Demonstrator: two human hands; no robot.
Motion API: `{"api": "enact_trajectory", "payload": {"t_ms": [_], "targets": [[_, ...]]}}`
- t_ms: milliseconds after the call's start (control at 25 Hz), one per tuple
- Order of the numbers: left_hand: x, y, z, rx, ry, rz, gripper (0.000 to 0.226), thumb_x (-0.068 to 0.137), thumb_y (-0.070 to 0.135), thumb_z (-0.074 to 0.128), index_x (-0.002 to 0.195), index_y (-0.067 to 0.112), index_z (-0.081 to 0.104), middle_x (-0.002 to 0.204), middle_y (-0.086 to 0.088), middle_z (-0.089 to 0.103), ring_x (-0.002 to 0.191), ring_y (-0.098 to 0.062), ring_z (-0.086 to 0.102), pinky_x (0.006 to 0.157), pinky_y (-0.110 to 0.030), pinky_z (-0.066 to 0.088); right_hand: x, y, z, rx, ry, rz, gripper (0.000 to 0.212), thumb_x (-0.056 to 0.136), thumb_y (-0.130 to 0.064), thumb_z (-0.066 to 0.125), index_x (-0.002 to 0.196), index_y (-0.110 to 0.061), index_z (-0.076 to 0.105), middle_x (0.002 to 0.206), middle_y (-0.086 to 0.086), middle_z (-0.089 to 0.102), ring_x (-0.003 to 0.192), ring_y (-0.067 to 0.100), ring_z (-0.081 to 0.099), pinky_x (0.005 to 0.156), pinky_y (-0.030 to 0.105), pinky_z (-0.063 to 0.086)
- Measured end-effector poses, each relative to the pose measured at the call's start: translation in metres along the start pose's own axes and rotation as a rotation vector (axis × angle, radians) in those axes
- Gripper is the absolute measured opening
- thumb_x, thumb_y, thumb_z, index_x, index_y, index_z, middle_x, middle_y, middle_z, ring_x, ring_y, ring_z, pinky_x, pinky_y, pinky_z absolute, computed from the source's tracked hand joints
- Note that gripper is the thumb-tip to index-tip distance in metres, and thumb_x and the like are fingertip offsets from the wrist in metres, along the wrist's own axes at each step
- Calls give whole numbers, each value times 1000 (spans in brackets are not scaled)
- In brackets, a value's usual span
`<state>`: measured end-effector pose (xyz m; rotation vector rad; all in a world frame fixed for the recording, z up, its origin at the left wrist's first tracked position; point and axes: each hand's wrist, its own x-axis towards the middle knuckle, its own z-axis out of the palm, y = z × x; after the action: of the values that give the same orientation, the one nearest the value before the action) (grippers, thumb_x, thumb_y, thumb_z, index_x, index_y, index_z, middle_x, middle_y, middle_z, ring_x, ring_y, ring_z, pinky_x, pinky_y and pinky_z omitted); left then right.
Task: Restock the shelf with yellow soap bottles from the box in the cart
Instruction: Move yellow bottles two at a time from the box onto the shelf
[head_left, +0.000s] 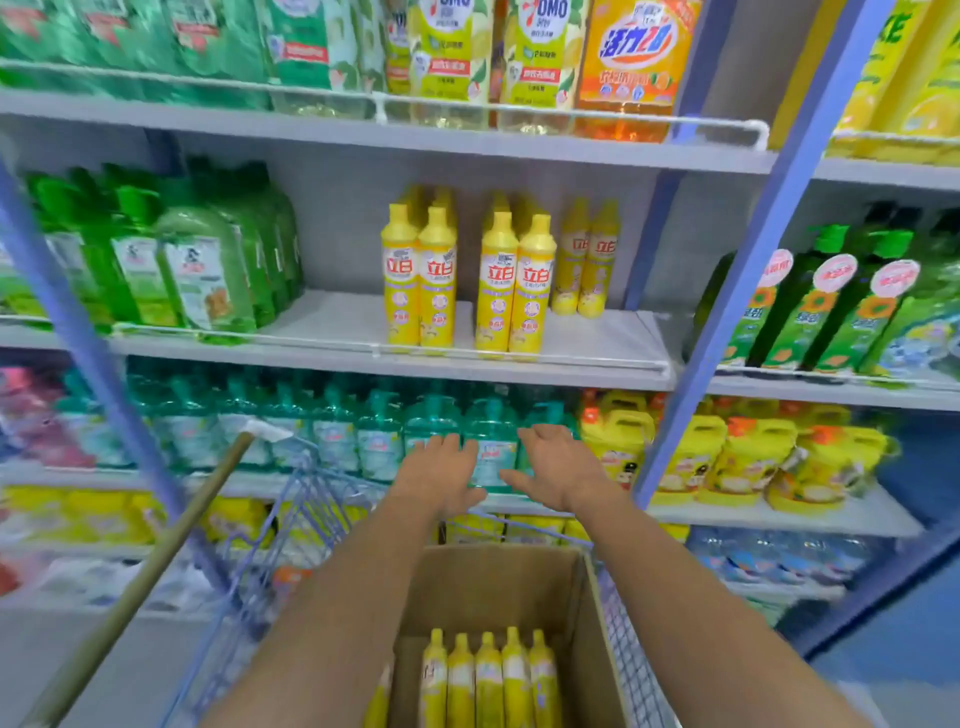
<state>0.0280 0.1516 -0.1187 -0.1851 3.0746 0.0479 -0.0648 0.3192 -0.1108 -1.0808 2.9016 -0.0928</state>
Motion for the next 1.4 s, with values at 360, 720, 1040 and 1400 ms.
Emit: {"api": "enact_trajectory", "payload": {"t_ms": [360,720,1040,1400], "targets": [[-53,-16,177,-199,-366,-125,72,93,55,56,148,14,34,147,-15,42,136,-35,40,106,-48,41,-50,-23,181,127,-400,27,76,95,-57,54,154,-14,34,152,14,42,142,36,35,112,47,40],[-29,3,313,-314,-635,-190,73,96,56,51,151,12,30,148,-15,42,134,-36,41,101,-48,45,-34,18,320,186,-669,84,82,97,-60,50,158,-12,24,157,14,36,146,36,30,112,50,40],[4,-29,419,-371,-696,-275,71,95,55,54,147,10,38,146,-18,44,135,-38,41,106,-48,43,-18,77,407,208,-725,278,63,99,-51,53,144,-7,46,145,19,46,135,38,43,107,43,42],[38,-51,536,-518,-642,-369,57,97,45,55,132,0,49,133,-26,53,127,-42,49,99,-45,46,3,106,519,301,-590,507,70,87,-53,70,137,-7,50,138,21,55,130,38,52,99,40,45]]}}
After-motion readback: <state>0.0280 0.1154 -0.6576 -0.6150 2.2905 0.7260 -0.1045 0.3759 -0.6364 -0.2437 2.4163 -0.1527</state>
